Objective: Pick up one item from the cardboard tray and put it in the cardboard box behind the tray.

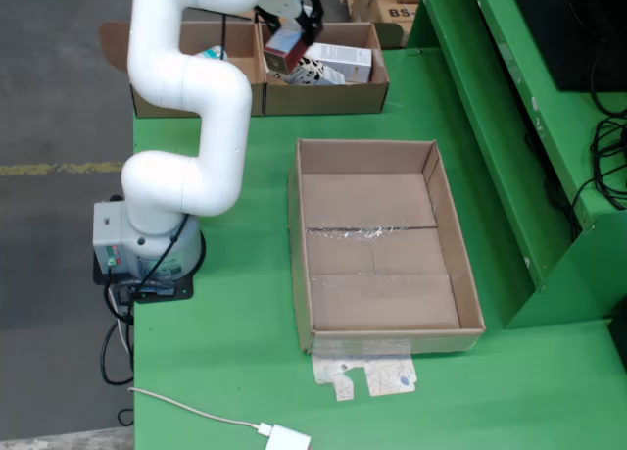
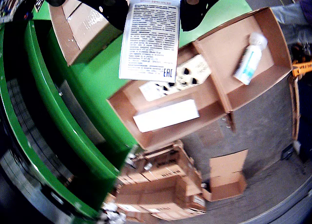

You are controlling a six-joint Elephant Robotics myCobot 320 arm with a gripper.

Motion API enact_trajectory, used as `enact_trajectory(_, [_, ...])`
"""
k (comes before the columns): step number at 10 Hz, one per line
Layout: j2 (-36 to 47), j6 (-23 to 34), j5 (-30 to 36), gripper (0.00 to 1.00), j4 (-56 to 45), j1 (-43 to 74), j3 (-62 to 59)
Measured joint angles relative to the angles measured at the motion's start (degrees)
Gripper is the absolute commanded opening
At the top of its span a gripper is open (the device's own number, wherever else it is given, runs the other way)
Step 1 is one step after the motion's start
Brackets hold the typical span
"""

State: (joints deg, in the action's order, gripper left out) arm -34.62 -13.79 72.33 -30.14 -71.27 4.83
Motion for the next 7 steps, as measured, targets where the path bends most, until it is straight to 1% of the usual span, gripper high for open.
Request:
enact_trajectory(2, [5.53,0.61,-0.09,0.00,0.79,-5.54,5.45])
enact_trajectory(5, [13.62,-1.59,-0.79,0.00,-2.29,-13.45,13.45])
enact_trajectory(6, [15.73,-1.67,-0.79,0.00,-2.99,-15.74,15.73])
enact_trajectory(7, [15.99,-2.64,-0.88,0.00,-4.13,-18.90,18.90])
